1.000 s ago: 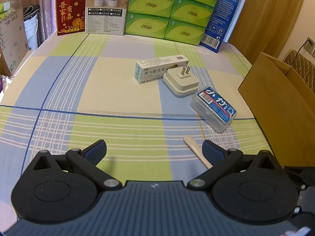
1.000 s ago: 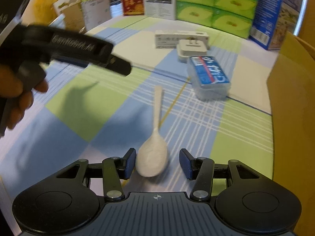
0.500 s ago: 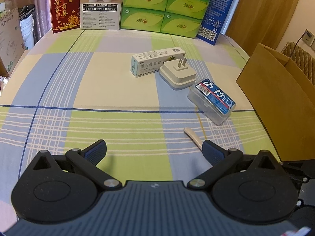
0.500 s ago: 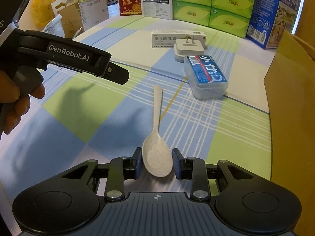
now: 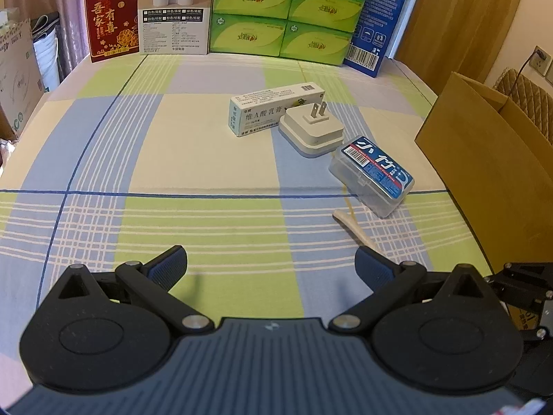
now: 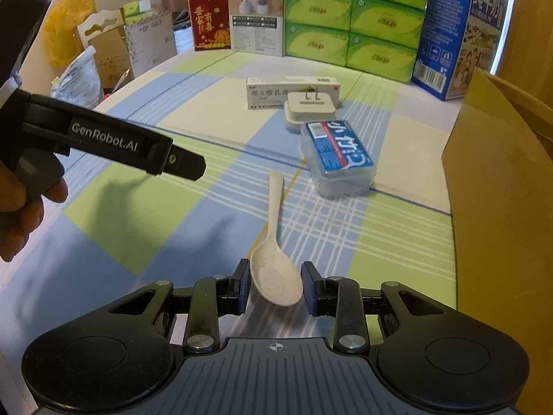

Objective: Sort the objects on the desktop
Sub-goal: 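Lift the spoon with the right gripper while the left tool approaches the blue plastic box, then grasp the blue-labelled plastic box with the left gripper while the right holds the spoon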

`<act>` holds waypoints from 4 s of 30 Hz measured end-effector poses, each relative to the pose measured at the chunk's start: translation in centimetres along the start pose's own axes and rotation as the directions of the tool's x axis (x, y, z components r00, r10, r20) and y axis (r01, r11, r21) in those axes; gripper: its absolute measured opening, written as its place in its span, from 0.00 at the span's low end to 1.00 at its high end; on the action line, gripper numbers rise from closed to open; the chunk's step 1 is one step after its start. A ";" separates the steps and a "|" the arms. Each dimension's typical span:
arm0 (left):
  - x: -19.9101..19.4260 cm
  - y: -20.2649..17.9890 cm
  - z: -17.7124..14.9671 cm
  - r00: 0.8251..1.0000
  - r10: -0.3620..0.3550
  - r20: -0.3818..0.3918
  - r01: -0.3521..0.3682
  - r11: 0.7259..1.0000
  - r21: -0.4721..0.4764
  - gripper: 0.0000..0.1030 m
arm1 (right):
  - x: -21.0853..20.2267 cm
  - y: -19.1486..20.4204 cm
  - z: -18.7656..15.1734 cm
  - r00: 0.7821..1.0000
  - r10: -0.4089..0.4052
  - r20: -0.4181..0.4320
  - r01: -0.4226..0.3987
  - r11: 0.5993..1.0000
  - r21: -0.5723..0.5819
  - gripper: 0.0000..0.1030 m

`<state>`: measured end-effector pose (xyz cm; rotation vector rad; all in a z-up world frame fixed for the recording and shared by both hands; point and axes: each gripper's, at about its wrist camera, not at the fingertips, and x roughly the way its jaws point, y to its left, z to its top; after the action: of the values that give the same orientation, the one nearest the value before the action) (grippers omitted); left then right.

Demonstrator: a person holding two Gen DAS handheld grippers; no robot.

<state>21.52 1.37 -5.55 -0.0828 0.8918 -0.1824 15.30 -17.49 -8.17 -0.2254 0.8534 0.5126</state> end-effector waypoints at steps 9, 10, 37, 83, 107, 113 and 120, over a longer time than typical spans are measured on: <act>0.0 -0.1 0.0 1.000 0.010 -0.001 -0.010 1.000 0.013 0.99 | 0.6 -0.2 0.2 0.999 -0.036 0.018 0.036 0.999 -0.016 0.27; 0.0 0.0 0.0 1.000 0.010 -0.001 -0.010 1.000 0.012 0.99 | 0.8 -0.2 0.1 0.999 -0.033 0.008 0.033 0.999 -0.014 0.27; 0.0 -0.1 0.0 1.000 0.007 -0.003 -0.007 1.000 0.019 0.99 | 0.9 -0.7 -0.5 1.000 0.011 -0.002 -0.011 0.995 0.101 0.29; 4.9 -2.2 2.0 0.999 -0.038 0.009 0.038 0.999 -0.033 0.96 | 2.9 -2.5 2.1 0.989 -0.145 0.018 0.146 0.987 -0.069 0.29; 2.5 -3.9 -0.4 0.999 -0.022 -0.028 0.026 0.989 0.147 0.62 | 2.3 -2.3 2.3 0.994 -0.102 0.031 0.103 0.995 -0.011 0.28; 0.7 -4.2 -1.1 1.000 -0.025 -0.012 0.026 0.990 0.138 0.62 | 0.5 -2.6 1.9 0.993 -0.104 0.057 0.102 0.994 0.038 0.28; -2.9 -5.6 -2.2 1.000 -0.025 0.017 0.022 0.988 0.151 0.62 | -4.0 -1.4 1.2 0.988 -0.106 0.108 0.100 0.993 0.063 0.28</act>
<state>17.31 -3.54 -3.91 0.0458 0.8562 -0.2699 14.65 -19.53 -4.37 -0.1851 0.7431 0.3995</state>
